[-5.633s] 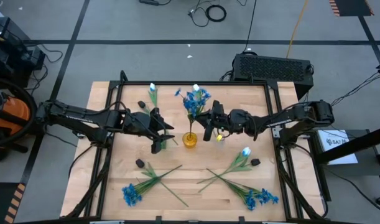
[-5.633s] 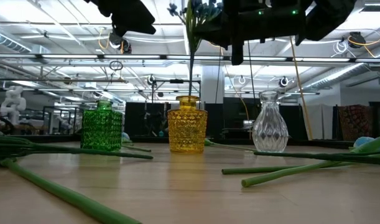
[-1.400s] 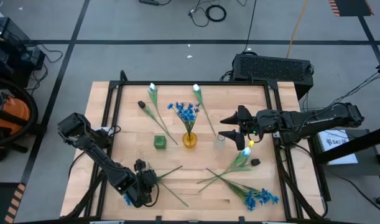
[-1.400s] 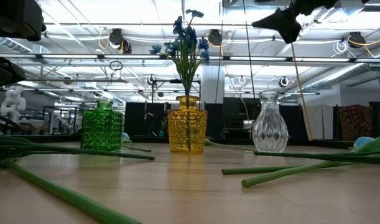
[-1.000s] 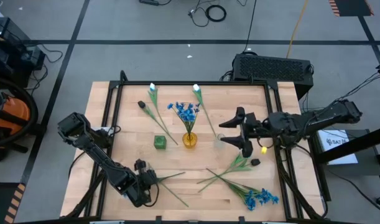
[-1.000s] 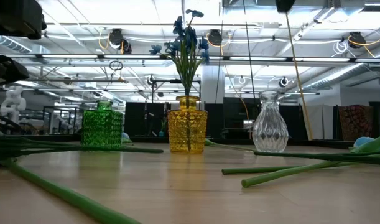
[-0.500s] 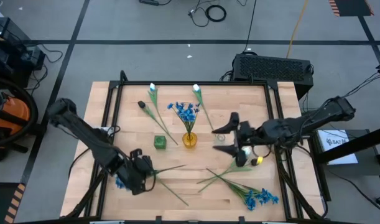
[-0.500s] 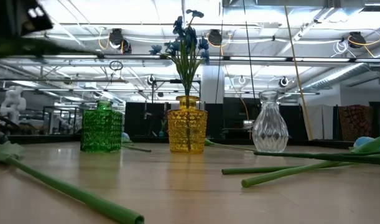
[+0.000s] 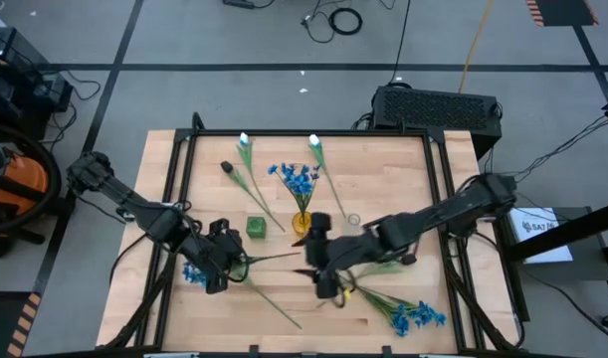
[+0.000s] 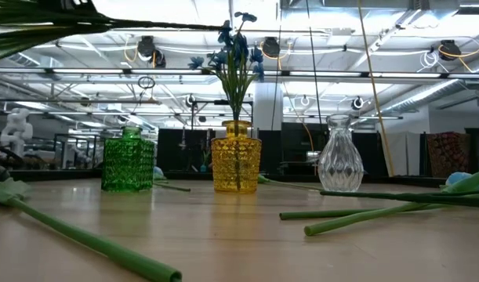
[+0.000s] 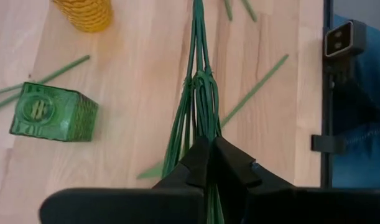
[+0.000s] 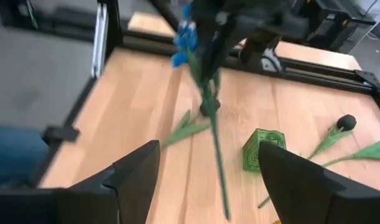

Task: Sort flowers into vase by color
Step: Put the left blue flowers into the yellow vase

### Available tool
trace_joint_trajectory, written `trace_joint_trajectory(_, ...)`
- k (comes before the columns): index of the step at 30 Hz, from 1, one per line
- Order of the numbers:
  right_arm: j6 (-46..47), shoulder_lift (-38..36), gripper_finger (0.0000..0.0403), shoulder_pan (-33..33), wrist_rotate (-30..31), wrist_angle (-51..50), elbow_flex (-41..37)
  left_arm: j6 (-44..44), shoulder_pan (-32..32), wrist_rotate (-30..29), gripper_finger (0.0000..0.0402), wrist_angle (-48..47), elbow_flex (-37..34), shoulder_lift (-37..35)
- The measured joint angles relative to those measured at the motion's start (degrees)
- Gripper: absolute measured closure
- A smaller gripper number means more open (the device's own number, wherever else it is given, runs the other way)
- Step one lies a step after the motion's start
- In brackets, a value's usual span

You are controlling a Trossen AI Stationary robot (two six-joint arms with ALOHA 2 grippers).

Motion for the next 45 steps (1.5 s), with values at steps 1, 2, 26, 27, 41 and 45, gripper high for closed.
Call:
trace_joint_trajectory(1, -0.7, 1.6, 0.0138, 0.0, 0.1, -1.2, 1.5, 0.1, 0.0, -0.1, 0.0382, 0.0, 0.0, 0.0)
trace_joint_trajectory(2, -1.4, 3.1, 0.0138, 0.0, 0.2, -2.3, 3.0, 0.3, 0.0, -0.1, 0.0382, 0.1, 0.0, -0.1)
trace_joint_trajectory(26, -0.2, 13.2, 0.0264, -2.8, -0.1, -15.3, 13.2, 6.2, -0.1, -0.1, 0.0382, 3.4, 0.0, 0.0)
trace_joint_trajectory(27, -0.2, 13.2, 0.0279, -2.8, -0.1, -15.6, 13.2, 6.2, -0.1, -0.1, 0.0382, 3.3, 0.0, 0.0)
trace_joint_trajectory(41, -1.2, 13.1, 0.0393, -3.2, -2.7, -17.0, 13.2, 9.2, -0.5, -7.5, 0.0381, 3.0, 0.0, 0.0)
trace_joint_trajectory(45, 0.1, 12.6, 0.0398, -3.2, -2.7, -18.7, 13.2, 9.2, -0.7, -9.2, 0.0363, 3.8, 0.0, 0.0)
